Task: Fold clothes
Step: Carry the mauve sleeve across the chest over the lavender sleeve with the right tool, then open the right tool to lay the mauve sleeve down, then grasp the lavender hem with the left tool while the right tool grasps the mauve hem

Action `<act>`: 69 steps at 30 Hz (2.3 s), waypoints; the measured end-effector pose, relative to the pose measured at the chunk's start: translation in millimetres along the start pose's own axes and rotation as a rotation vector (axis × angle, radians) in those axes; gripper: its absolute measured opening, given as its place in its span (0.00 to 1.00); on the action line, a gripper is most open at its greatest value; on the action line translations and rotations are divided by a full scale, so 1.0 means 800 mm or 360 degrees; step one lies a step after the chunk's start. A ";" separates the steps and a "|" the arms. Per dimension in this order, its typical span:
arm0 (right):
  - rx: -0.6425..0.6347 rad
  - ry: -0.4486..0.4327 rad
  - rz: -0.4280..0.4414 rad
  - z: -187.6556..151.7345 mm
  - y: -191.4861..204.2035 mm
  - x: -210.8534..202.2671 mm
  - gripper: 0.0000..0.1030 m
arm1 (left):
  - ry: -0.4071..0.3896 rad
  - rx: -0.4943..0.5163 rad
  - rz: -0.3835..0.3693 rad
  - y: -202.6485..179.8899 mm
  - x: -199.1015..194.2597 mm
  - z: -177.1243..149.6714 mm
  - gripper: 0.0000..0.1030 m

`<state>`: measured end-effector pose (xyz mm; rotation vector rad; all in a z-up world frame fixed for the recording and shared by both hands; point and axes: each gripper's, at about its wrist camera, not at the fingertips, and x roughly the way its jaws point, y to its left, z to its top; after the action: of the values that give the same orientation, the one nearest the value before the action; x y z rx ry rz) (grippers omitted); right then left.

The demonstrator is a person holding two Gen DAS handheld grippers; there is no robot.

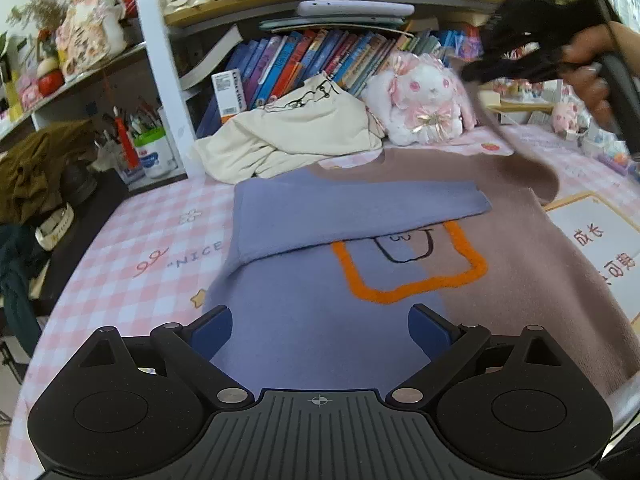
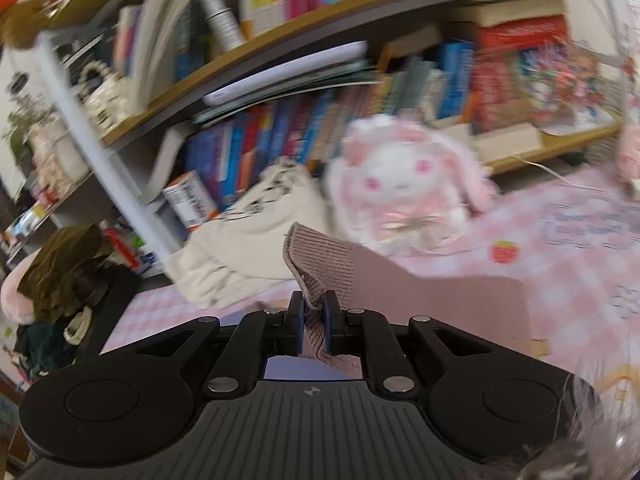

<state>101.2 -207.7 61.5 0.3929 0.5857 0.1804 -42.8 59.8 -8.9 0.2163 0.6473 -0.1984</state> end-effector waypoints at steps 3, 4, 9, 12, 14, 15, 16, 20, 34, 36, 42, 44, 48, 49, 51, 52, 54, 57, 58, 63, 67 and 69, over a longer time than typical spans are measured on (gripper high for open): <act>-0.0068 0.0029 0.0022 -0.002 0.036 0.018 0.09 | -0.0009 -0.0038 -0.0012 0.014 -0.004 -0.007 0.94; -0.0082 0.0038 0.0026 -0.004 0.045 0.022 0.09 | -0.0012 -0.0047 -0.0010 0.017 -0.005 -0.010 0.94; -0.0124 0.0092 0.0058 -0.013 0.082 0.048 0.09 | -0.0012 -0.0092 0.0007 0.033 -0.009 -0.019 0.94; -0.0115 0.0131 0.0084 -0.023 0.098 0.059 0.09 | -0.0002 -0.0104 0.0014 0.038 -0.010 -0.022 0.94; -0.0121 0.0154 0.0115 -0.032 0.108 0.065 0.09 | 0.0005 -0.0112 0.0019 0.042 -0.010 -0.025 0.94; -0.0129 0.0167 0.0129 -0.036 0.114 0.068 0.09 | 0.0009 -0.0111 0.0021 0.043 -0.010 -0.025 0.94; -0.0135 0.0180 0.0138 -0.040 0.121 0.071 0.09 | 0.0012 -0.0105 0.0022 0.043 -0.010 -0.026 0.94; -0.0153 0.0229 0.0175 -0.055 0.139 0.082 0.09 | 0.0022 -0.0071 0.0031 0.044 -0.011 -0.028 0.94; -0.0134 0.0312 0.0228 -0.074 0.150 0.101 0.28 | 0.0027 -0.0073 0.0054 0.059 -0.010 -0.030 0.94; -0.0139 0.0291 0.0246 -0.072 0.150 0.096 0.38 | 0.0019 -0.0061 0.0045 0.058 -0.009 -0.029 0.94; -0.0122 0.0278 0.0212 -0.070 0.135 0.078 0.42 | -0.0003 -0.0046 0.0024 0.057 -0.009 -0.026 0.94; -0.0118 0.0292 0.0175 -0.076 0.126 0.070 0.43 | -0.0004 -0.0041 0.0016 0.056 -0.008 -0.025 0.94; -0.0127 0.0339 0.0100 -0.095 0.104 0.047 0.48 | 0.0020 -0.0037 0.0006 0.057 -0.005 -0.025 0.94; -0.0132 0.0353 0.0081 -0.102 0.097 0.040 0.49 | 0.0031 -0.0039 0.0001 0.057 -0.004 -0.026 0.94; -0.0138 0.0389 0.0032 -0.117 0.081 0.026 0.49 | 0.0052 -0.0051 -0.0013 0.059 -0.002 -0.028 0.94; -0.0139 0.0403 0.0011 -0.124 0.075 0.021 0.49 | 0.0062 -0.0057 -0.0018 0.059 -0.001 -0.029 0.94; -0.0138 0.0426 -0.0037 -0.138 0.062 0.008 0.49 | 0.0079 -0.0064 -0.0029 0.060 0.001 -0.030 0.94; -0.0151 0.0441 -0.0101 -0.157 0.049 -0.013 0.49 | 0.0102 -0.0071 -0.0052 0.061 0.003 -0.031 0.94; -0.0166 0.0444 -0.0114 -0.163 0.046 -0.020 0.50 | 0.0110 -0.0072 -0.0058 0.061 0.004 -0.031 0.94; -0.0266 0.0455 -0.0198 -0.192 0.032 -0.062 0.61 | 0.0141 -0.0077 -0.0084 0.061 0.007 -0.031 0.94; -0.0266 0.0494 -0.0255 -0.212 0.014 -0.093 0.66 | 0.0182 -0.0088 -0.0106 0.065 0.006 -0.033 0.94; -0.0232 0.0519 -0.0270 -0.220 0.005 -0.109 0.66 | 0.0215 -0.0106 -0.0115 0.068 0.005 -0.035 0.94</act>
<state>-70.5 -174.0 -27.2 0.1707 0.9178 0.1236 -42.1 119.0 -26.0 0.1429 0.7953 -0.2329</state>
